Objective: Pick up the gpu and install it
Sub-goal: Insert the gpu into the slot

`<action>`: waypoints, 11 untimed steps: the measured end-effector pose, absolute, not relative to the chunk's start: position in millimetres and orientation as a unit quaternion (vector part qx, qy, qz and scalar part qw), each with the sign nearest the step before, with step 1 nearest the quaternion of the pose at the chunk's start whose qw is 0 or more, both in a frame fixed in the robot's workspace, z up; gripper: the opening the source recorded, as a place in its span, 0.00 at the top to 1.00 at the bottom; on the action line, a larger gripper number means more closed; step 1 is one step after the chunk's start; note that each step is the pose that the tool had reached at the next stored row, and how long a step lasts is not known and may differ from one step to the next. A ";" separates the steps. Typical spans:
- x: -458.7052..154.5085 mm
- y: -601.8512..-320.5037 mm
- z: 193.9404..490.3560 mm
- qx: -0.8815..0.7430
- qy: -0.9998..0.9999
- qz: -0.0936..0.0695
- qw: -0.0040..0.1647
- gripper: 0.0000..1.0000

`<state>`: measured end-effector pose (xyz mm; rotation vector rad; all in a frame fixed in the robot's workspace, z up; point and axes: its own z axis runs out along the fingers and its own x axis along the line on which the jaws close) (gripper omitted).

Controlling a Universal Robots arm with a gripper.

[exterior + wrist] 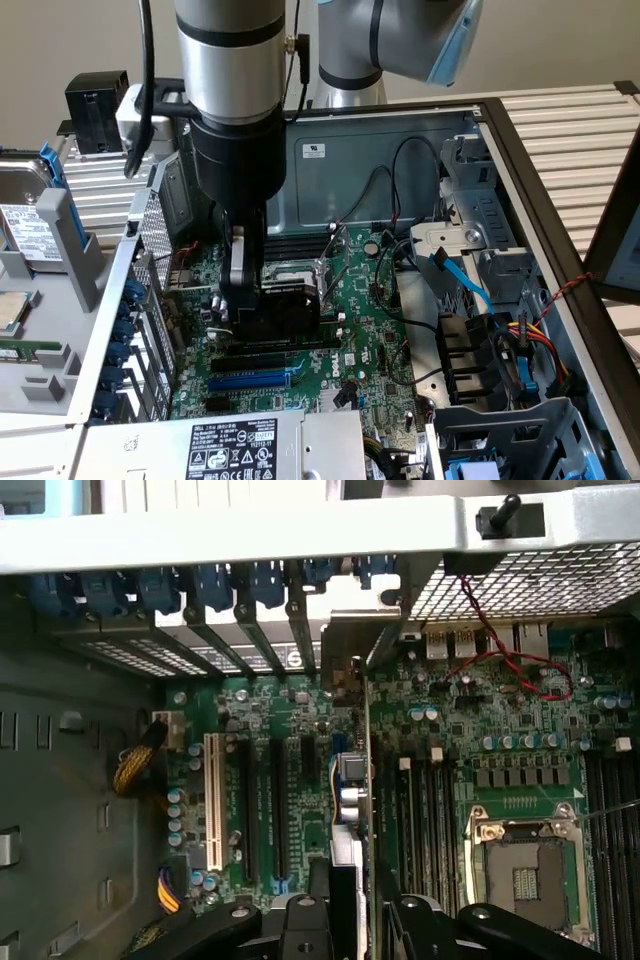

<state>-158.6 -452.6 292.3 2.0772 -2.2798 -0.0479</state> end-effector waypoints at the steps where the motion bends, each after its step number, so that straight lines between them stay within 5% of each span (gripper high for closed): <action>1: -158.9 -452.8 290.4 0.673 -0.739 -0.016 0.028 0.73; 11: -162.9 -456.5 276.9 0.673 -0.739 -0.020 0.024 0.73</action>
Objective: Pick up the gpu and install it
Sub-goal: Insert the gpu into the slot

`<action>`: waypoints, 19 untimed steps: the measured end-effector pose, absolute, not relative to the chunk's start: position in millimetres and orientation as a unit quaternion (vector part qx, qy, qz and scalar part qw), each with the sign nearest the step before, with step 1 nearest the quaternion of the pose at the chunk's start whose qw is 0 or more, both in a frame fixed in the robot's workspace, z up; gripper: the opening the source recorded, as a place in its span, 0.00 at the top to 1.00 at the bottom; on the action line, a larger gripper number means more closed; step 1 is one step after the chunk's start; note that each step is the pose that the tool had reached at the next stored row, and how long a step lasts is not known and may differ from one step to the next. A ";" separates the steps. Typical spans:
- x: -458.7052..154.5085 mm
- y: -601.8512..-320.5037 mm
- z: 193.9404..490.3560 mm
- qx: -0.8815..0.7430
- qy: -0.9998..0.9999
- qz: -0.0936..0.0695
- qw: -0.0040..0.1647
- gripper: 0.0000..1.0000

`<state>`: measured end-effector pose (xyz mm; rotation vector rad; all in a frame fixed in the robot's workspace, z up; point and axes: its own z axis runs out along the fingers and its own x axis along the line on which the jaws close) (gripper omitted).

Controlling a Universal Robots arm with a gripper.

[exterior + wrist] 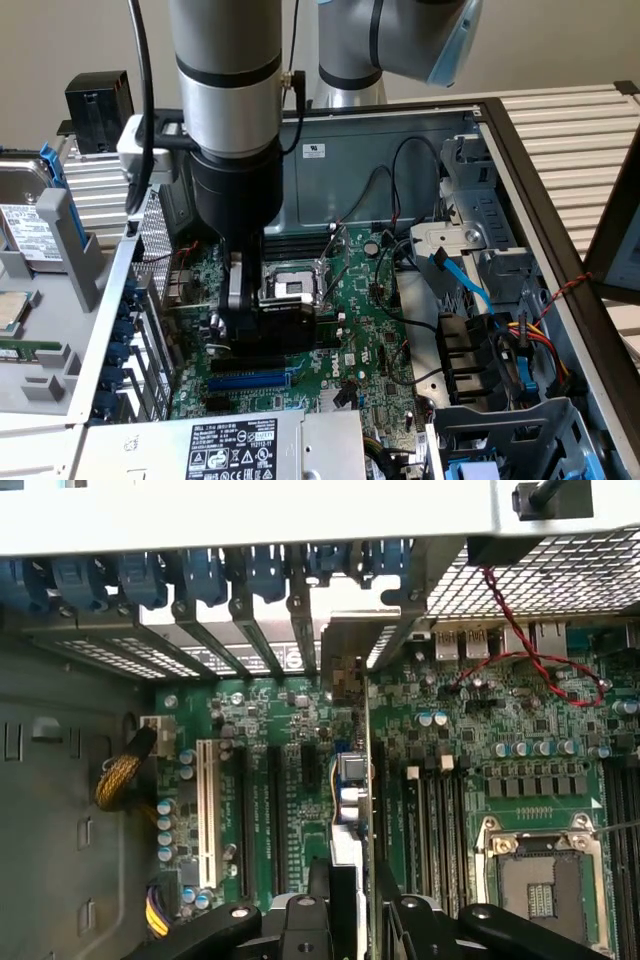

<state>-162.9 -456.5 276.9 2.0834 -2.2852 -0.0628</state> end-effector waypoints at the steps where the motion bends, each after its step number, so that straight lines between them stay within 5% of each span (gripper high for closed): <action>1: -163.7 -456.8 276.8 0.673 -0.739 -0.021 0.024 0.73; 19: -166.3 -460.2 273.5 0.673 -0.739 -0.024 0.023 0.73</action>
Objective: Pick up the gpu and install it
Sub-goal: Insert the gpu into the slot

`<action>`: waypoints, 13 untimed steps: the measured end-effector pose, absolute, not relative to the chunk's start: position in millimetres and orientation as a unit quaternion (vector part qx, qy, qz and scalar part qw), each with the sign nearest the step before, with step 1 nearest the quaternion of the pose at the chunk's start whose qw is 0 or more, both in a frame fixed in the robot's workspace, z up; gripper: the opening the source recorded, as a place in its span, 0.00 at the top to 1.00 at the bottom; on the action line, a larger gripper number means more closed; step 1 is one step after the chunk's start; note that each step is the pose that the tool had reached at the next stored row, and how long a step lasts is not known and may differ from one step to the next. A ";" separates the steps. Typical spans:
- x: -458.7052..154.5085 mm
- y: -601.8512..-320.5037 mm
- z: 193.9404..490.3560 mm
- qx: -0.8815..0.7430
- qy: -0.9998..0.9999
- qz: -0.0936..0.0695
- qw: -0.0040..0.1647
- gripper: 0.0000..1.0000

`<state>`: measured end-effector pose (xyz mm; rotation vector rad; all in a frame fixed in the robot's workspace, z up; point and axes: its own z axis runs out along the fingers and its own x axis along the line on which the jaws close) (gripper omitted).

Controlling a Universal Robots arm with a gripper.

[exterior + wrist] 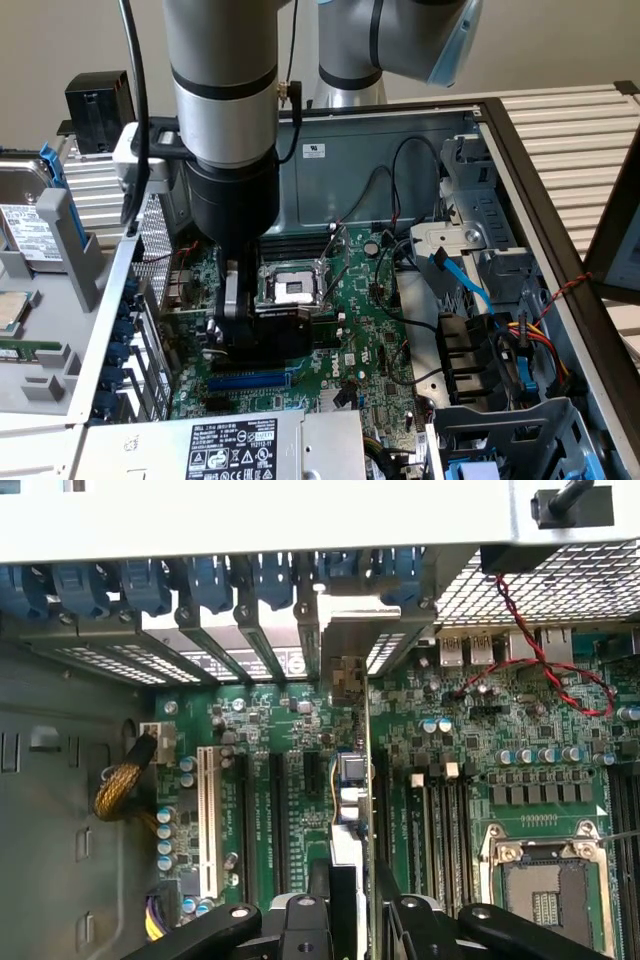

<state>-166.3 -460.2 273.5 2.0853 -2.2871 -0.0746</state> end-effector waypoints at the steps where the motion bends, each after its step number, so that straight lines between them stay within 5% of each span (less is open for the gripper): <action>1: -166.6 -460.4 273.3 0.673 -0.739 -0.024 0.023 0.73; 13: -170.2 -461.0 266.9 0.673 -0.739 -0.024 0.023 0.73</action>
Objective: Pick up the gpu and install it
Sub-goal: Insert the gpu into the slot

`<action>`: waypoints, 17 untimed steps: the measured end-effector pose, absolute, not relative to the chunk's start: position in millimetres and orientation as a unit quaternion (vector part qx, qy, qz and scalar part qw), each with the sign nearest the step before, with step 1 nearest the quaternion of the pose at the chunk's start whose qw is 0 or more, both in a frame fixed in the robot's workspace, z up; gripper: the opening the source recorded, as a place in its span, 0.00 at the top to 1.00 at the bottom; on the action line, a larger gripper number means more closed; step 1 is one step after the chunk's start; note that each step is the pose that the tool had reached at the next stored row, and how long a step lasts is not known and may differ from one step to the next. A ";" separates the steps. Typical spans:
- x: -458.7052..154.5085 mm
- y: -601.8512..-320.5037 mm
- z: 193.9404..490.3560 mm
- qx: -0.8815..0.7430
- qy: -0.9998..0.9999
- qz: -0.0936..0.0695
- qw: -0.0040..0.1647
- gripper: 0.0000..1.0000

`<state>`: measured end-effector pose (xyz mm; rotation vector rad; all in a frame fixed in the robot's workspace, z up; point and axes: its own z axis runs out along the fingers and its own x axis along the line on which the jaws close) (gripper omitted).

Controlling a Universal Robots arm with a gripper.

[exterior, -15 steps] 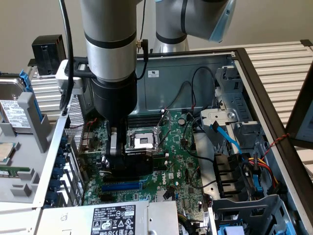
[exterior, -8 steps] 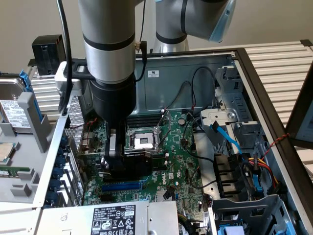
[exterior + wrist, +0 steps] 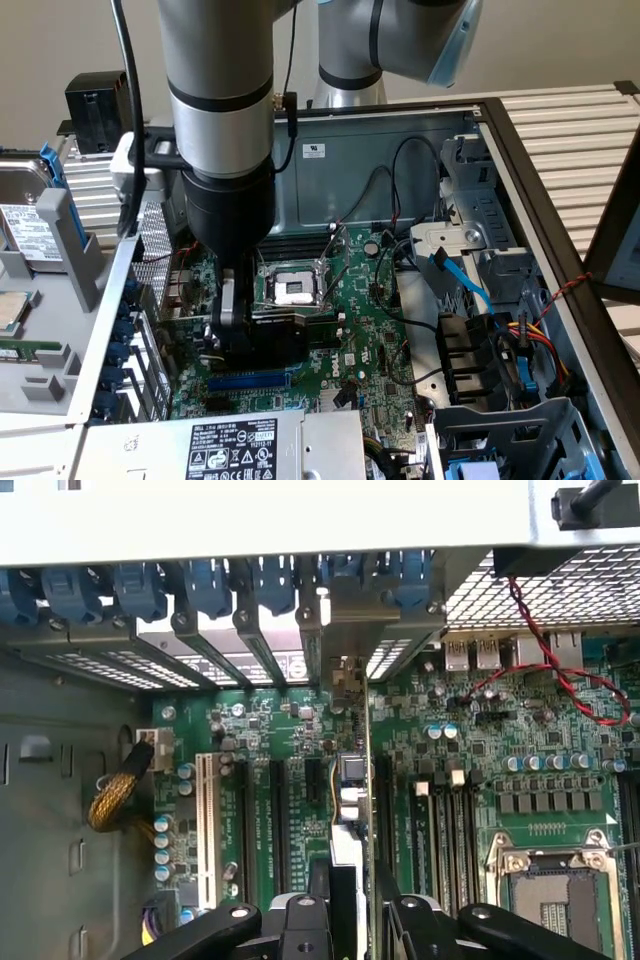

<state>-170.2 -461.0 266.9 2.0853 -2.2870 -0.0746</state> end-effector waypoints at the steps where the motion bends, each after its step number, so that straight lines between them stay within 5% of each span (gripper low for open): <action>1: -170.2 -461.0 266.2 0.673 -0.739 -0.024 0.023 0.73; 17: -171.1 -461.0 262.1 0.673 -0.738 -0.027 0.026 0.73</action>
